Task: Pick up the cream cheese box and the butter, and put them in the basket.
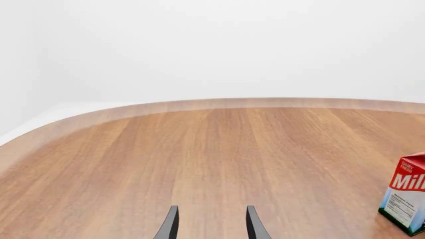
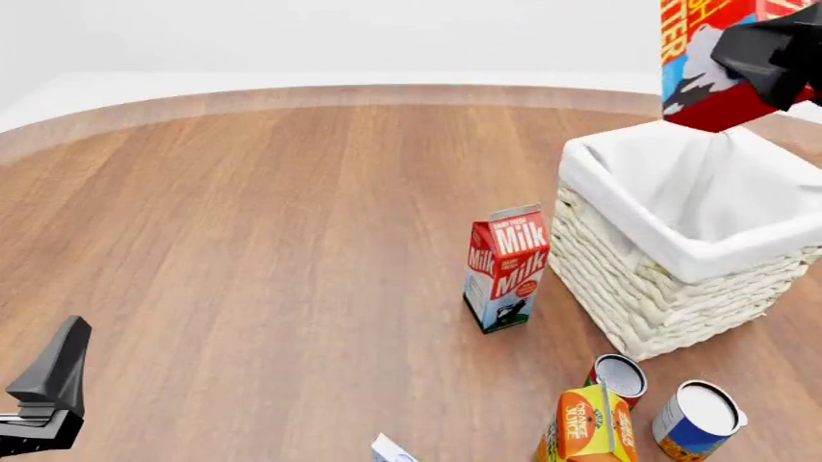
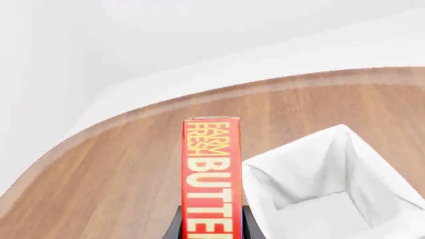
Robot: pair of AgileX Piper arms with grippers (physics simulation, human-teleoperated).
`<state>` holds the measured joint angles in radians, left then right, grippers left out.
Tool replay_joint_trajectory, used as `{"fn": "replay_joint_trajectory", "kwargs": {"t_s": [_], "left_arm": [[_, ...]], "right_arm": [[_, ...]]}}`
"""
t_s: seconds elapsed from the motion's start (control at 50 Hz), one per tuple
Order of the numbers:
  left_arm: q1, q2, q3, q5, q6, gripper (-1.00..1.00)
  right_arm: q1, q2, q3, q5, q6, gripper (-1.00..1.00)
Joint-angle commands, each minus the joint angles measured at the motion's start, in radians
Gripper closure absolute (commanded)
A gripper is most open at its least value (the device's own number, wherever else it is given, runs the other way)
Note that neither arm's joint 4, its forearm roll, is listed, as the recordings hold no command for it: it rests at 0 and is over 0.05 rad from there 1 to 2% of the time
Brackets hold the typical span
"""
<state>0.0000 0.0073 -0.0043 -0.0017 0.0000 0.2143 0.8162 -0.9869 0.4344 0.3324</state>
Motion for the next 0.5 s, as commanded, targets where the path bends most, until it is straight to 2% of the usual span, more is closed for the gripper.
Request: {"fn": "replay_joint_trajectory", "kwargs": {"t_s": [0.02,0.2,0.24,0.26,0.28,0.32,0.5], "left_arm": [[0.000,0.000,0.000,0.000,0.000,-1.00],[0.000,0.000,0.000,0.000,0.000,-1.00],[0.000,0.000,0.000,0.000,0.000,-1.00],[0.000,0.000,0.000,0.000,0.000,-1.00],[0.000,0.000,0.000,0.000,0.000,-1.00],[0.000,0.000,0.000,0.000,0.000,-1.00],[0.000,0.000,0.000,0.000,0.000,-1.00]], "right_arm": [[-0.039,0.005,0.054,-0.108,0.105,1.00],[-0.058,0.037,0.113,-0.192,0.153,1.00],[-0.063,0.046,0.109,-0.197,0.150,1.00],[-0.066,0.048,0.099,-0.194,0.125,1.00],[-0.066,0.057,0.098,-0.200,0.138,1.00],[-0.081,0.075,0.080,-0.203,0.123,1.00],[-0.115,0.106,0.091,-0.233,0.133,1.00]]}}
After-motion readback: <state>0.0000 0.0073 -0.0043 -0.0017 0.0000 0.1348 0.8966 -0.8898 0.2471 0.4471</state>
